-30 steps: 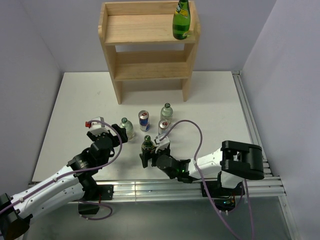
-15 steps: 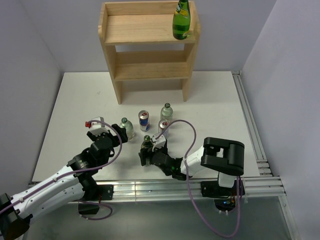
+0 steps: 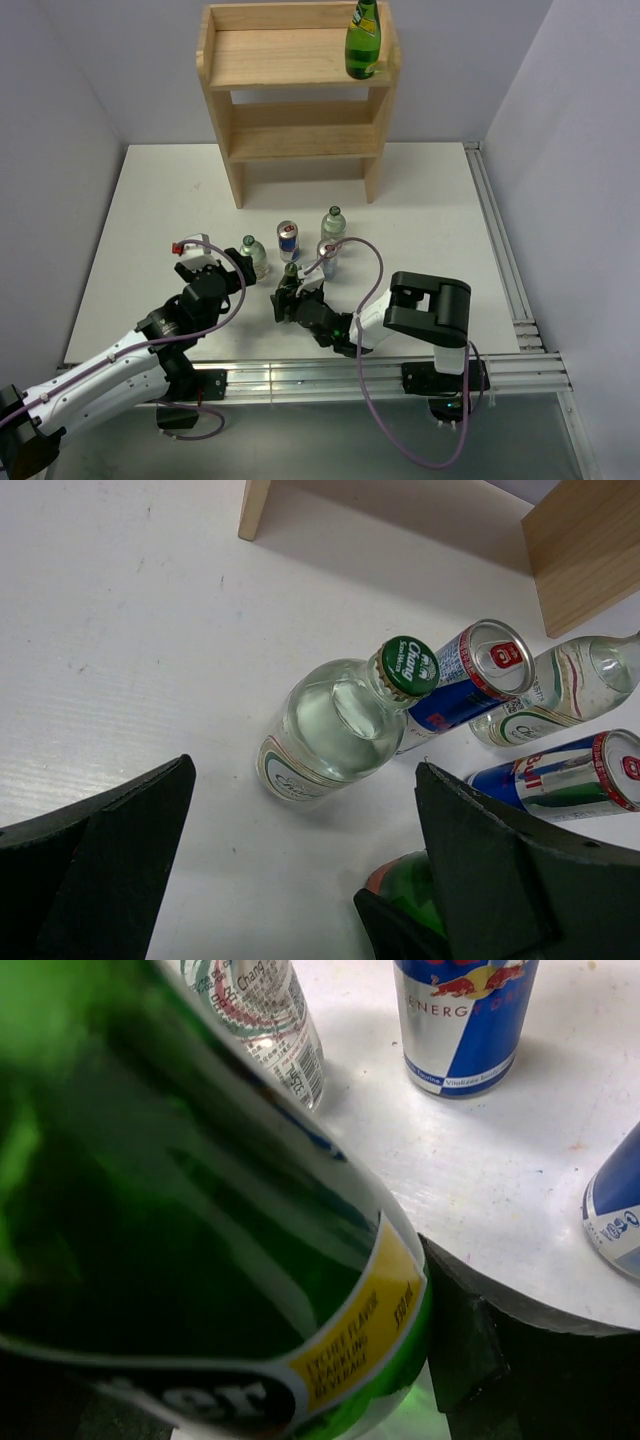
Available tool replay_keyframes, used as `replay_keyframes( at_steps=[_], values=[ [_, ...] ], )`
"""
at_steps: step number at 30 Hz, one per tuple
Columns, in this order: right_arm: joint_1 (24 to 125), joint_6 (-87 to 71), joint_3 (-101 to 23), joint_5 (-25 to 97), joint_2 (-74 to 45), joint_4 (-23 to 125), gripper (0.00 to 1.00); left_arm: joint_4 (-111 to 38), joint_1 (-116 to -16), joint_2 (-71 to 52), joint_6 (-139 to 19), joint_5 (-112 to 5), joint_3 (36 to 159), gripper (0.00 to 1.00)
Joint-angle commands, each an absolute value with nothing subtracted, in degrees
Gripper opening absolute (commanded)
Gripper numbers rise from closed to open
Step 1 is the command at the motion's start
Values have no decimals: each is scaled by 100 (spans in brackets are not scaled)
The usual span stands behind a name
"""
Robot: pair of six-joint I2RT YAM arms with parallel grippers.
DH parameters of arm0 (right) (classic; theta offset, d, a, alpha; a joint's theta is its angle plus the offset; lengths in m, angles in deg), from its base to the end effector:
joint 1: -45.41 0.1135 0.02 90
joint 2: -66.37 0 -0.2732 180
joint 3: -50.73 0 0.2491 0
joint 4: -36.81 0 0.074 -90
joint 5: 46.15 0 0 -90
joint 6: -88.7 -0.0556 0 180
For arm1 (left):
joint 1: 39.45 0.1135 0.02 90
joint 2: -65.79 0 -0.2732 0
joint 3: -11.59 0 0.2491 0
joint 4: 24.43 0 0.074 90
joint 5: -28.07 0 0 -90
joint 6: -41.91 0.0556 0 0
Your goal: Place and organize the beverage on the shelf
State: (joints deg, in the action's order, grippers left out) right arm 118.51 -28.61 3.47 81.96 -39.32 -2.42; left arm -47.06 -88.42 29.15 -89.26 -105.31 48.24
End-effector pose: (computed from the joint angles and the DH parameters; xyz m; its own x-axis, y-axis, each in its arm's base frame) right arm 0.1304 0.3110 0.1256 -0.3526 0.0812 -0.9322 -0.4745 0.8431 0.2529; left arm 0.1309 -0.0922 0.2326 -0.2770 -0.4105 -0.8688 -0.0668 0.9102 -0.4088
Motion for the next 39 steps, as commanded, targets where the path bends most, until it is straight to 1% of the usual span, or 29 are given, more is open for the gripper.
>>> replay_keyframes(
  at_steps=[1, 2, 3, 6, 10, 11, 12, 15, 17, 18, 20, 21, 23, 24, 26, 28, 29, 31, 32, 33, 39],
  values=[
    [11792, -2942, 243, 8367, -4112, -331, 28, -4523, -8867, 2940, -8896, -10535, 4785, 99],
    [11774, -2995, 234, 8393, -4112, -261, 12, -4531, -8876, 2949, -8896, -10544, 4785, 99],
    [11757, -3013, 234, 8437, -4095, -225, 0, -4531, -8867, 2958, -8896, -10535, 4776, 99],
    [11765, -2969, 225, 8499, -3771, -33, 0, -4549, -8867, 2958, -8904, -10561, 4785, 99],
    [11975, -2785, -108, 8893, -2849, 1047, 0, -4566, -8876, 2949, -8931, -10579, 4785, 99],
    [12020, -2750, -248, 9060, -2638, 1719, 0, -4566, -8867, 2940, -8931, -10588, 4785, 99],
    [12038, -2723, -546, 9122, -2200, 2022, 0, -4566, -8867, 2940, -8931, -10588, 4785, 99],
    [12082, -2600, -1161, 9254, -1400, 3007, 0, -4566, -8867, 2923, -8931, -10588, 4802, 99],
    [12090, -2373, -1470, 9342, -1073, 3490, 0, -4575, -8867, 2905, -8922, -10588, 4802, 99],
    [12090, -2267, -1863, 9482, -854, 3641, 0, -4567, -8876, 2905, -8922, -10588, 4802, 99],
    [12082, -1812, -2295, 9640, -738, 4000, 0, -4558, -8876, 2914, -8914, -10588, 4802, 99],
    [12073, -1617, -2750, 9728, -720, 4055, 0, -4540, -8867, 2905, -8913, -10588, 4802, 99],
    [11994, -1037, -3183, 9712, -754, 4117, 0, -4531, -8876, 2879, -8913, -10588, 4794, 99],
    [11837, -922, -3646, 9616, -859, 4186, 0, -4523, -8867, 2861, -8913, -10596, 4802, 99],
    [11582, -720, -4167, 9194, -1026, 4493, 0, -4531, -8876, 2791, -8922, -10605, 4811, 99],
    [11186, -570, -4958, 8818, -1351, 4661, 0, -4488, -8867, 2747, -8922, -10623, 4802, 99],
    [11072, -439, -5518, 8711, -1622, 4862, 0, -4487, -8876, 2721, -8913, -10631, 4802, 99],
    [10729, -307, -6170, 8500, -1948, 5161, 0, -4452, -8876, 2694, -8913, -10632, 4785, 99],
    [10615, -262, -6774, 8333, -2263, 5406, 0, -4452, -8876, 2685, -8913, -10623, 4776, 99],
    [10423, -218, -7076, 8253, -2423, 5522, 0, -4435, -8876, 2685, -8913, -10631, 4776, 99],
    [9911, 125, -9589, 7893, -3785, 6357, 0, -4356, -8876, 2589, -8878, -10570, 4767, 99]
  ],
)
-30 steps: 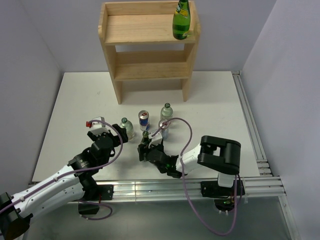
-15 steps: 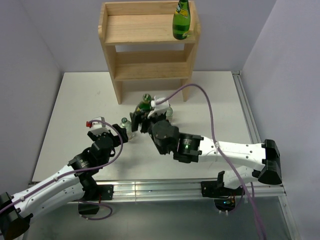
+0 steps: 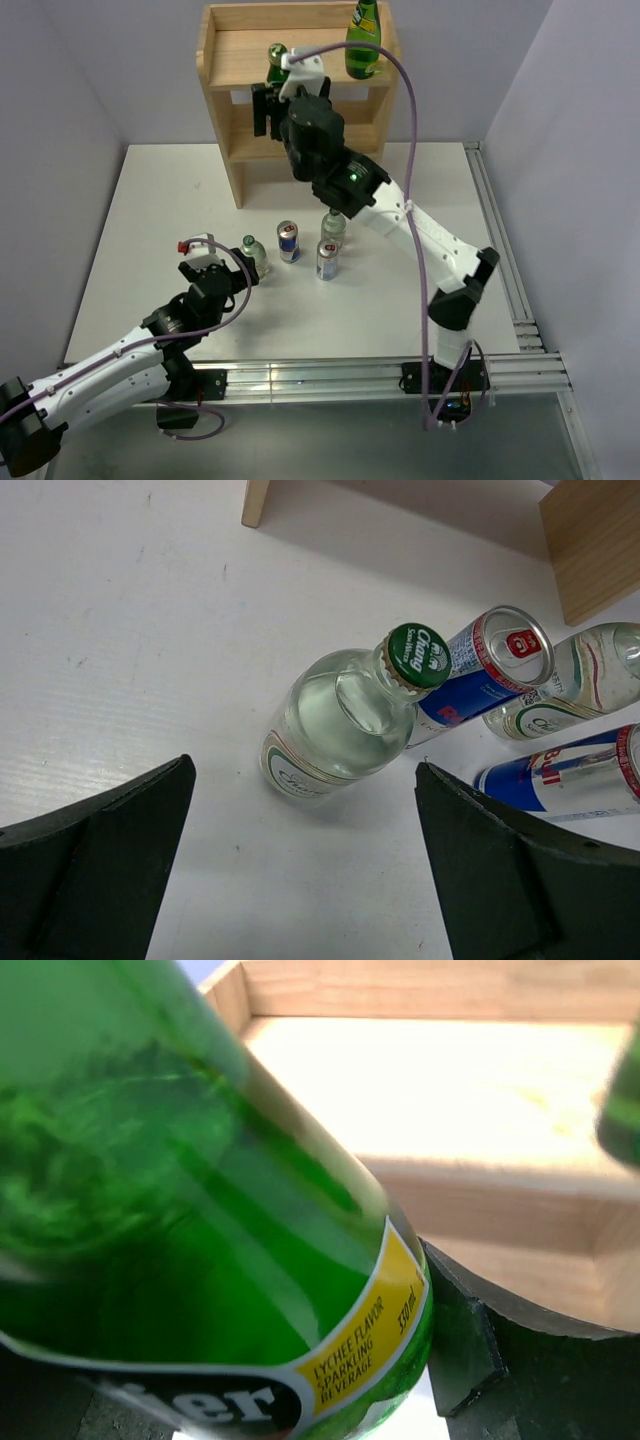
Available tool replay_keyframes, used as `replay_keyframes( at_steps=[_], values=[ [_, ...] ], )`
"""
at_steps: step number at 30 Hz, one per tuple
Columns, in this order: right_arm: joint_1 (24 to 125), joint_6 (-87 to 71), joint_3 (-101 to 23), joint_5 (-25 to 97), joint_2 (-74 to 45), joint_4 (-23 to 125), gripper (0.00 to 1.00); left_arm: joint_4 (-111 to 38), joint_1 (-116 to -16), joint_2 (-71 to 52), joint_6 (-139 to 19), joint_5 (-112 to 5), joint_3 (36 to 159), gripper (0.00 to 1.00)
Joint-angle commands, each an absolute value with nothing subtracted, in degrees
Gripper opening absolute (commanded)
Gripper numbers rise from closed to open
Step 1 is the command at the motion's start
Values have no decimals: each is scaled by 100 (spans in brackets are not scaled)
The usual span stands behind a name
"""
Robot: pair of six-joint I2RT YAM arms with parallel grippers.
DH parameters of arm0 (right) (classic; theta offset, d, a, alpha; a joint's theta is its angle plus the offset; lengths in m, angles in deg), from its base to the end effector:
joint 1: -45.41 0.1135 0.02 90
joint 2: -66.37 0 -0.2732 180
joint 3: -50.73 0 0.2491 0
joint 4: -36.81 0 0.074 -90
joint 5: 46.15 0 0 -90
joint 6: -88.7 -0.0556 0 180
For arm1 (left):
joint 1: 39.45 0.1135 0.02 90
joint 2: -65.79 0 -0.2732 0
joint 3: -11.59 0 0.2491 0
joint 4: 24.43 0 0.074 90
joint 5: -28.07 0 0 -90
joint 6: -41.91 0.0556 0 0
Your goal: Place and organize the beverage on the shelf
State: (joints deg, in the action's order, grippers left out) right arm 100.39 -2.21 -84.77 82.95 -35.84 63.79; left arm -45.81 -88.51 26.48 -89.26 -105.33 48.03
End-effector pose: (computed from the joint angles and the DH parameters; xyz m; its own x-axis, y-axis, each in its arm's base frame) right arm 0.2597 0.3095 0.5301 0.0587 0.1052 -0.9927 -0.2768 0.9572 0.0851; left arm 0.1348 -0.0971 0.2271 -0.2937 -0.3914 -0.8721 -0.0730 0.9189 -0.3878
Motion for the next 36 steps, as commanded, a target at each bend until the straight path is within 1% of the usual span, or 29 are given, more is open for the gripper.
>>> replay_keyframes(
  at_steps=[1, 2, 5, 9, 15, 23, 36],
  values=[
    [9789, 212, -9897, 7884, -3961, 6445, 0, -4347, -8876, 2571, -8878, -10561, 4767, 99],
    [9744, 247, -10440, 7866, -4241, 6568, 0, -4329, -8876, 2562, -8887, -10579, 4776, 99],
    [9551, 441, -10849, 7884, -4490, 6421, 0, -4320, -8876, 2571, -8869, -10553, 4750, 99],
    [9279, 389, -10639, 7814, -4393, 6103, 0, -4285, -8876, 2597, -8861, -10517, 4732, 99],
    [8848, 353, -10770, 7646, -4569, 5814, 0, -4250, -8876, 2606, -8861, -10482, 4688, 99],
    [8540, 468, -10964, 7401, -4903, 5278, 0, -4233, -8876, 2712, -8878, -10465, 4627, 99],
    [8154, 266, -11060, 7198, -5219, 4882, 0, -4241, -8876, 2808, -8887, -10447, 4583, 99]
  ],
)
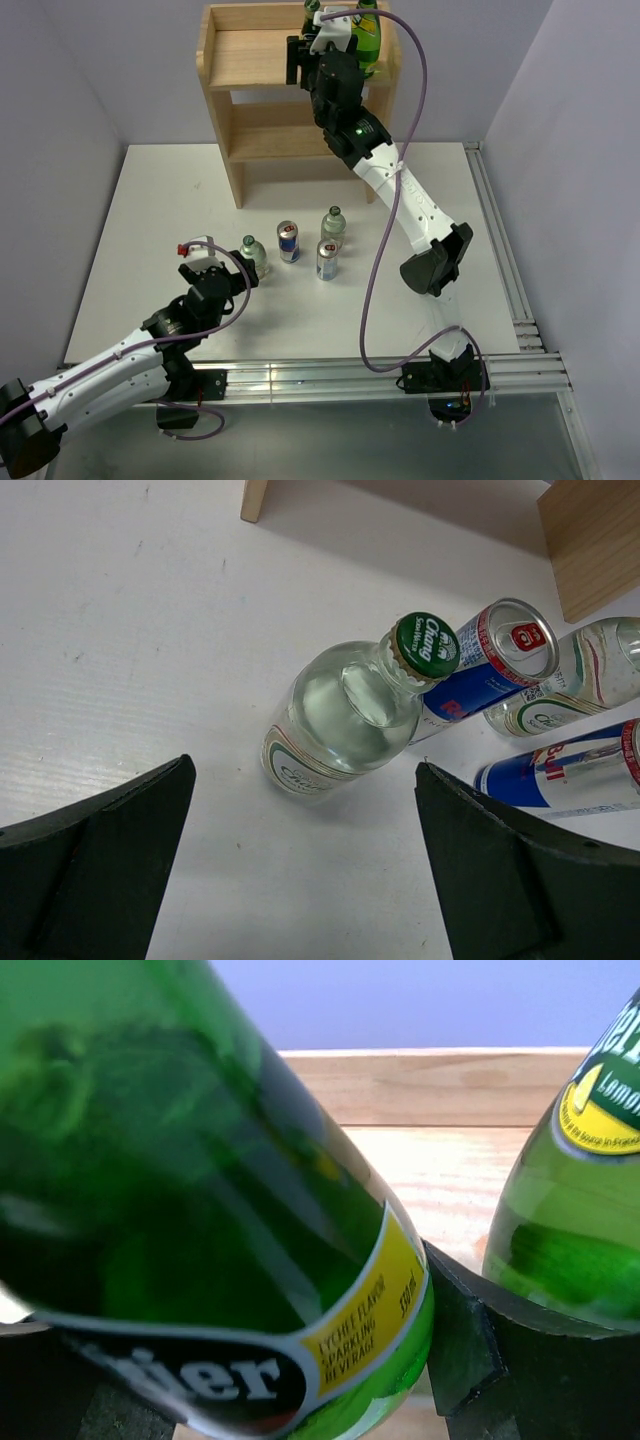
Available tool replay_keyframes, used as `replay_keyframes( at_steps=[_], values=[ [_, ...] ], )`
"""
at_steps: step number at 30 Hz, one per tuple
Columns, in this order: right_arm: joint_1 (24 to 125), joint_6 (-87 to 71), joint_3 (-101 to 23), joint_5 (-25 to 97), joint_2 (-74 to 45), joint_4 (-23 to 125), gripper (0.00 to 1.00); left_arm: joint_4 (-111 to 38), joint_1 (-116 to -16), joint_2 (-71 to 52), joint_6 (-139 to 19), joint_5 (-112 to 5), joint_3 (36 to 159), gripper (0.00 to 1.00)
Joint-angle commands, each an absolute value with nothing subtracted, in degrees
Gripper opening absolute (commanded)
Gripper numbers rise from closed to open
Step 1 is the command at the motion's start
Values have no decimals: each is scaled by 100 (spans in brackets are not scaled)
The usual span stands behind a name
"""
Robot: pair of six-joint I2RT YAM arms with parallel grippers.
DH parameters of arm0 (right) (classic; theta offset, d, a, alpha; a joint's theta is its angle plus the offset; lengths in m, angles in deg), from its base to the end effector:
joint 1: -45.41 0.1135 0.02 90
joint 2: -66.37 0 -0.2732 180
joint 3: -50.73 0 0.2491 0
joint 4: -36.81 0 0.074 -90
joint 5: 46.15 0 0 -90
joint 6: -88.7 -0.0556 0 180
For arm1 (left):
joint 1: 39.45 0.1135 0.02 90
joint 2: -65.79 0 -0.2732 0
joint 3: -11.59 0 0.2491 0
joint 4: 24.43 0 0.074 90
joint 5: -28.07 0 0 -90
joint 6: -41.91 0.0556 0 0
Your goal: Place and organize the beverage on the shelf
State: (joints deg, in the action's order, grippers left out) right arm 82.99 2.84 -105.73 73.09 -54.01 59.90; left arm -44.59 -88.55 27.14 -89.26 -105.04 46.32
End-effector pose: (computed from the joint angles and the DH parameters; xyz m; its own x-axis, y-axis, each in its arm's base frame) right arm 0.3961 0.2705 0.5234 0.1889 0.0658 -0.9798 -0.1417 0.9891 0.0392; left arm 0.1333 -0.0959 0.2203 -0.2954 -0.3930 -0.8708 -0.0680 0.9178 -0.3911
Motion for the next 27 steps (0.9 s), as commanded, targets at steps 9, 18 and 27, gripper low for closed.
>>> replay_keyframes(
  at_steps=[9, 18, 27],
  values=[
    [7837, 20, -10973, 7110, -5342, 4873, 0, -4189, -8876, 2747, -8878, -10421, 4591, 99],
    [7775, -121, -10797, 7101, -5536, 4882, 9, -4162, -8876, 2721, -8861, -10421, 4591, 99],
    [7775, -288, -10735, 7119, -5527, 4917, 9, -4145, -8876, 2677, -8843, -10412, 4600, 99]
  ],
)
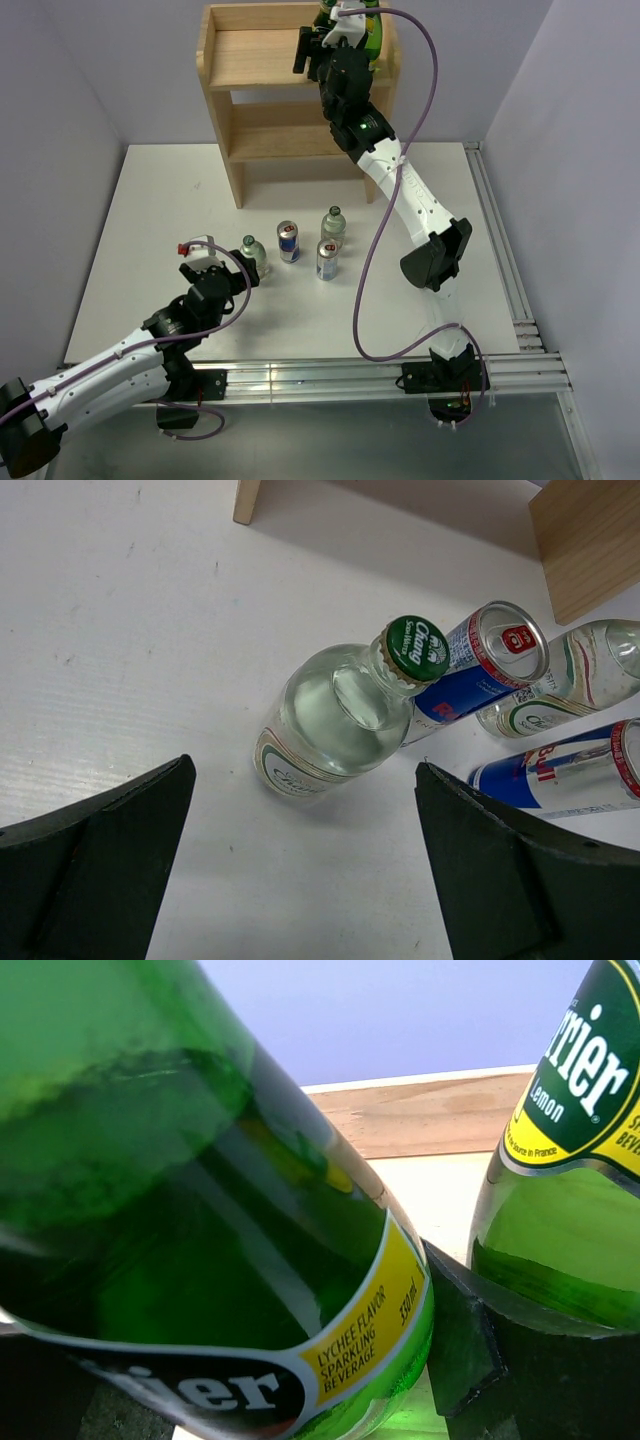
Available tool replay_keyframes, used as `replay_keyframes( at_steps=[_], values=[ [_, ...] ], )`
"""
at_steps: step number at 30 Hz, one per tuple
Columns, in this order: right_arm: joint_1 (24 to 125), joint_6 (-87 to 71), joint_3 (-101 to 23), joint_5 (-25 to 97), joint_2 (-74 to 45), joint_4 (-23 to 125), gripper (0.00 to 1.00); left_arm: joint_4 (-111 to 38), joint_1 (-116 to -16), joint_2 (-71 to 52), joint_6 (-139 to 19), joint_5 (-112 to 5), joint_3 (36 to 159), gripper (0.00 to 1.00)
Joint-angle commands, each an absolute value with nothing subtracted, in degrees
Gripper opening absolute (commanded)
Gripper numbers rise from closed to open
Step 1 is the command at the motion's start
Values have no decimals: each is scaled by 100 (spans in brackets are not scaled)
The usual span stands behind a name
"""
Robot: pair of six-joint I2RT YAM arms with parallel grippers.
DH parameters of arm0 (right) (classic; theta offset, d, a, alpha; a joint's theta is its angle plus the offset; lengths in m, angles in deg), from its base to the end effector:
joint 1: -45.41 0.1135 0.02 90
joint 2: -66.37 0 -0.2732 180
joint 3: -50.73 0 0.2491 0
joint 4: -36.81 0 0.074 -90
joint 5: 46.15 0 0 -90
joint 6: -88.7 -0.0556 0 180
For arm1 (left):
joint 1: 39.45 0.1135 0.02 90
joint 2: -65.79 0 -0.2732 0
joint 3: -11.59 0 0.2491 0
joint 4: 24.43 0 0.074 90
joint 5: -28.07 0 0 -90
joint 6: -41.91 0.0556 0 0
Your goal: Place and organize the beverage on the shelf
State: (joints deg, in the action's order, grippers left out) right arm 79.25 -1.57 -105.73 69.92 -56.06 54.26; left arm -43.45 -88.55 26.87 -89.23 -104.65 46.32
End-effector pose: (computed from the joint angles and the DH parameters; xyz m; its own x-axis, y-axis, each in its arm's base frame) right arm 0.4220 0.2535 0.5189 0.2363 0.1635 -0.9578 -0.1515 0.9799 0.1299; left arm 0.1342 -0.0973 0.2217 -0.2911 -0.4022 -0.8681 -0.0590 0.9132 -0.4033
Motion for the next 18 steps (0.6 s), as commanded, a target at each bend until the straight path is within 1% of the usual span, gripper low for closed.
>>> replay_keyframes(
  at_steps=[1, 3, 5, 6, 7, 9, 10, 11, 13, 17, 18],
  values=[
    [7775, -297, -10718, 7128, -5510, 4908, 3, -4145, -8876, 2685, -8852, -10403, 4600, 99],
    [7775, -271, -10735, 7136, -5518, 4917, 4, -4145, -8876, 2694, -8843, -10394, 4591, 99],
    [7784, -271, -10788, 7154, -5571, 4952, 12, -4136, -8876, 2720, -8843, -10394, 4583, 99],
    [7775, -279, -10779, 7171, -5571, 4952, 17, -4136, -8876, 2729, -8843, -10386, 4574, 99],
    [7784, -279, -10762, 7172, -5580, 4934, 29, -4144, -8876, 2729, -8843, -10385, 4574, 99],
    [7775, -297, -10761, 7172, -5589, 4943, 39, -4136, -8876, 2729, -8843, -10394, 4574, 99],
    [7775, -288, -10779, 7163, -5597, 4926, 47, -4136, -8876, 2721, -8843, -10394, 4574, 99],
    [7775, -288, -10796, 7171, -5597, 4925, 52, -4144, -8876, 2721, -8843, -10386, 4574, 99],
    [7784, -262, -10805, 7180, -5615, 4891, 67, -4145, -8876, 2721, -8843, -10386, 4574, 99],
    [7784, -218, -10840, 7189, -5641, 4855, 78, -4127, -8876, 2738, -8834, -10385, 4574, 99],
    [7775, -192, -10858, 7198, -5676, 4855, 88, -4136, -8876, 2738, -8834, -10385, 4574, 99]
  ],
)
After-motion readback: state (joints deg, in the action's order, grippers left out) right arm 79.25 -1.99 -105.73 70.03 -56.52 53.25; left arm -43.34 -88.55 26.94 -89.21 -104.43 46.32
